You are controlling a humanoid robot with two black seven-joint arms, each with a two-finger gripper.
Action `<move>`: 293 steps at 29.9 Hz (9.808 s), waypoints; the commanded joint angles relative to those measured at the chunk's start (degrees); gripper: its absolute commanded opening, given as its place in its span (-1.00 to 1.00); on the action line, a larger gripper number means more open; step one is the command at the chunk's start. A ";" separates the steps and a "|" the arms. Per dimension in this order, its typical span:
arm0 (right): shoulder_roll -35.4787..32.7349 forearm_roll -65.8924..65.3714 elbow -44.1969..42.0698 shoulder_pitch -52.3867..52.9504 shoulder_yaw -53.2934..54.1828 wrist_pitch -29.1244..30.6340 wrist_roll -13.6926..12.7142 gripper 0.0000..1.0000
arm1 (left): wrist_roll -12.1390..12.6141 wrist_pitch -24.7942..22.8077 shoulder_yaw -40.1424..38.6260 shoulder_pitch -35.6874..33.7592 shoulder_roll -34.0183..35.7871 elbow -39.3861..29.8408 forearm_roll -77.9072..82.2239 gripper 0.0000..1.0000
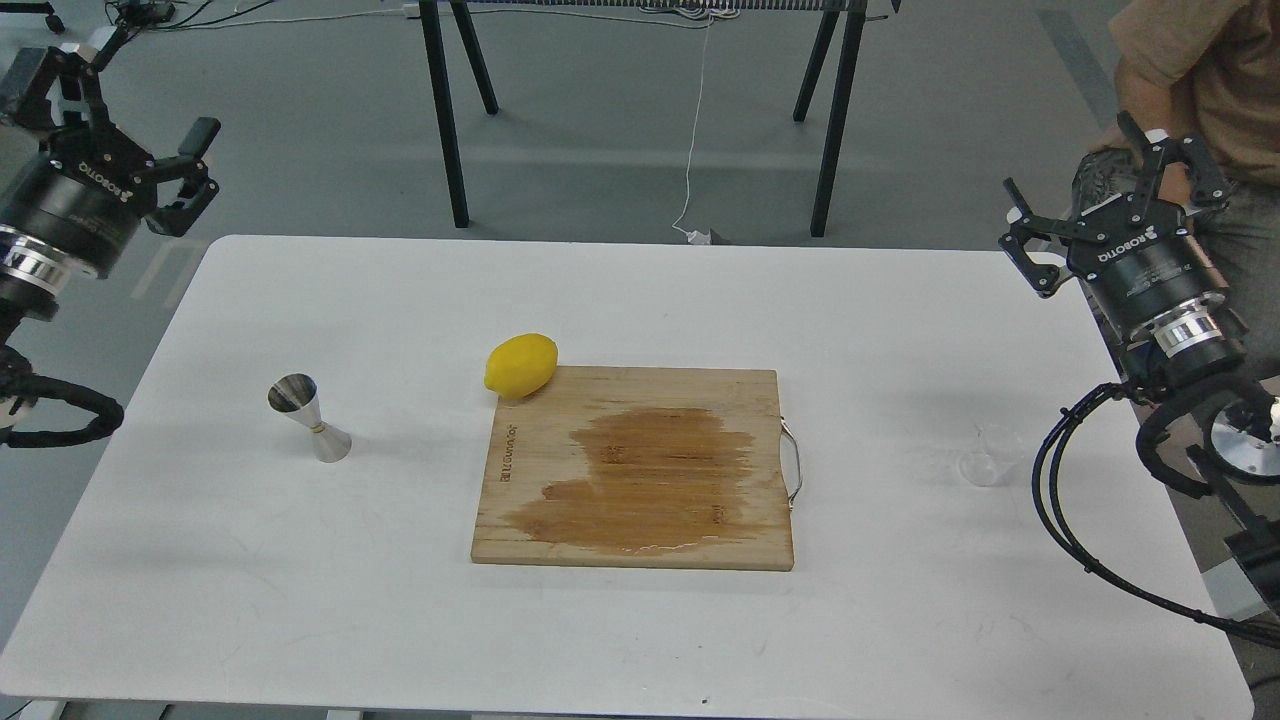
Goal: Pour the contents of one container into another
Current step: 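Lower the left gripper from its raised pose toward the table, then reach the left gripper toward the small metal jigger, then close the left gripper on the metal jigger and lift it, then carry the jigger with the left gripper over the cutting board, then lower the jigger onto the board and open the left gripper, then withdraw the left gripper up and away from the board, then lower the right gripper toward the clear glass on the table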
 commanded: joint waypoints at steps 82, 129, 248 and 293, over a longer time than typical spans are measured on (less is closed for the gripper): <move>-0.45 0.11 0.84 -3.23 1.81 0.00 0.00 0.97 | 0.00 55.98 15.91 15.80 -22.90 21.56 63.87 0.91; -0.54 0.02 0.58 -4.20 3.04 0.00 0.09 0.97 | 0.00 55.98 21.52 -8.72 -24.57 7.69 70.98 -0.94; -0.45 -0.07 -0.74 -5.34 3.13 0.00 0.00 0.97 | 0.00 18.17 17.51 -4.95 -8.58 2.86 33.03 0.94; -7.66 32.45 28.35 -38.04 20.18 -40.13 -14.06 0.97 | 0.00 -0.02 7.91 3.31 -6.03 2.06 -0.46 0.97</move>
